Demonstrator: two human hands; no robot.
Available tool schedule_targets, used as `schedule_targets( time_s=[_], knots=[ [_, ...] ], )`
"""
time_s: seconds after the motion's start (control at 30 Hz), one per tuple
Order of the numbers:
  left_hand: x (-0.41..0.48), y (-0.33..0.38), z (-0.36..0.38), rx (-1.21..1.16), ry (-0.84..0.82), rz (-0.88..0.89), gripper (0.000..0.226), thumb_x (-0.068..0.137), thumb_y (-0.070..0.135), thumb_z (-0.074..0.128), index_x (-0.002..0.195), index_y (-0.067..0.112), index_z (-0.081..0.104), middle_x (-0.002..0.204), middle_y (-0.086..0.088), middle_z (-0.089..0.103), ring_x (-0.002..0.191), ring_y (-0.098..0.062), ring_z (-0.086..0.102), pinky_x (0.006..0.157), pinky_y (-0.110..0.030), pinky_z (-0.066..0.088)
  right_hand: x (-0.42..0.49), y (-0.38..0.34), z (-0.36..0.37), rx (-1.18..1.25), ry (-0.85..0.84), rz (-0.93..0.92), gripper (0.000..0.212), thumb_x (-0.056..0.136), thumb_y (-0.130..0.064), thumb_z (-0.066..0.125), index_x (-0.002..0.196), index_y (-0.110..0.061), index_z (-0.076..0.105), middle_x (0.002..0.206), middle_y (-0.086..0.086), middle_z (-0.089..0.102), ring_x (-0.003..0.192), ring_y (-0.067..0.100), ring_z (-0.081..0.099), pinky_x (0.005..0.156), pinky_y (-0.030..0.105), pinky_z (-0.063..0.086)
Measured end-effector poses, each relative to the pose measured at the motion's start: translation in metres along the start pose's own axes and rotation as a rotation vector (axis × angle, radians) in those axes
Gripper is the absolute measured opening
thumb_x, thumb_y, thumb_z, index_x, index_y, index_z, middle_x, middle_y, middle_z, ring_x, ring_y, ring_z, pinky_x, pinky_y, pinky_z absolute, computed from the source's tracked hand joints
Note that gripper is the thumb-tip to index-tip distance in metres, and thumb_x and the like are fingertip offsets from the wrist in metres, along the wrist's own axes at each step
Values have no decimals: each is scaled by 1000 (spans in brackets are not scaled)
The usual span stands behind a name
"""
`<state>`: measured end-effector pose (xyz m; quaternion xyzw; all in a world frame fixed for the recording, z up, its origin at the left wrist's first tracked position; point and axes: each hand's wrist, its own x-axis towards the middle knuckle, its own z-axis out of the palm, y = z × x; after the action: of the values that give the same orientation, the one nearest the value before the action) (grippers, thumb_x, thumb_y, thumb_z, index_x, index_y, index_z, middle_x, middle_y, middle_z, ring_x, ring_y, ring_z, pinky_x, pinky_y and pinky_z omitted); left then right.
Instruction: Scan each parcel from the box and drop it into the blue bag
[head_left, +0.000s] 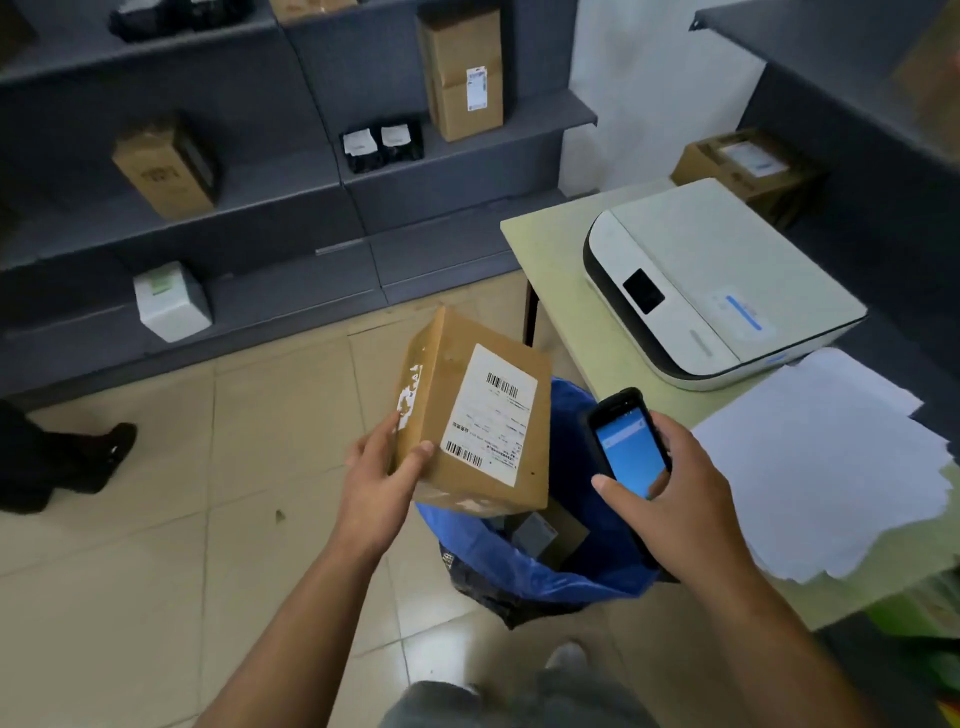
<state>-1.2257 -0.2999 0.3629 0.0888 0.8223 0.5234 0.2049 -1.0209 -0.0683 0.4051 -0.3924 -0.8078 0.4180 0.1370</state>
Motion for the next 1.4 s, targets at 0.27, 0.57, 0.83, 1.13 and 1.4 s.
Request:
schedule_targets(
  time_s=[0.27, 0.57, 0.83, 1.13, 1.4],
  knots=[
    [56, 23, 41, 73, -121, 14, 72, 80, 60, 63, 149, 38, 52, 139, 4, 44, 121, -7, 49, 104, -26, 37, 54, 10, -28, 21, 48, 25, 82, 66, -54, 82, 135, -40, 40, 114, -16, 54, 98, 7, 56, 65, 13, 44],
    [145, 19, 85, 261, -502, 68, 79, 75, 71, 63, 149, 44, 50, 142, 9, 43, 129, -8, 44, 110, -30, 33, 85, 20, -8, 13, 202, 209, 83, 65, -51, 84, 134, -43, 38, 119, -15, 51, 107, 10, 52, 82, 26, 53],
    [226, -9, 95, 440, -786, 100, 46, 96, 47, 67, 135, 61, 48, 139, 11, 43, 119, 0, 46, 102, -22, 30, 103, 32, 30, 14, 268, 280, 81, 64, -58, 81, 131, -46, 38, 117, -17, 52, 104, 9, 54, 76, 21, 49],
    [264, -83, 127, 527, -1008, 104, 59, 89, 54, 66, 144, 52, 45, 141, 14, 43, 127, 12, 39, 97, -8, 31, 113, 81, 77, 39, 231, 304, 80, 61, -64, 76, 129, -46, 39, 120, -19, 54, 108, 7, 56, 82, 26, 52],
    [277, -164, 178, 534, -1034, -28, 69, 83, 63, 67, 147, 49, 46, 139, 12, 39, 125, -2, 45, 100, -21, 41, 122, 133, 131, 23, 198, 277, 76, 59, -66, 70, 125, -53, 36, 108, -37, 49, 93, -5, 57, 69, 15, 42]
  ],
)
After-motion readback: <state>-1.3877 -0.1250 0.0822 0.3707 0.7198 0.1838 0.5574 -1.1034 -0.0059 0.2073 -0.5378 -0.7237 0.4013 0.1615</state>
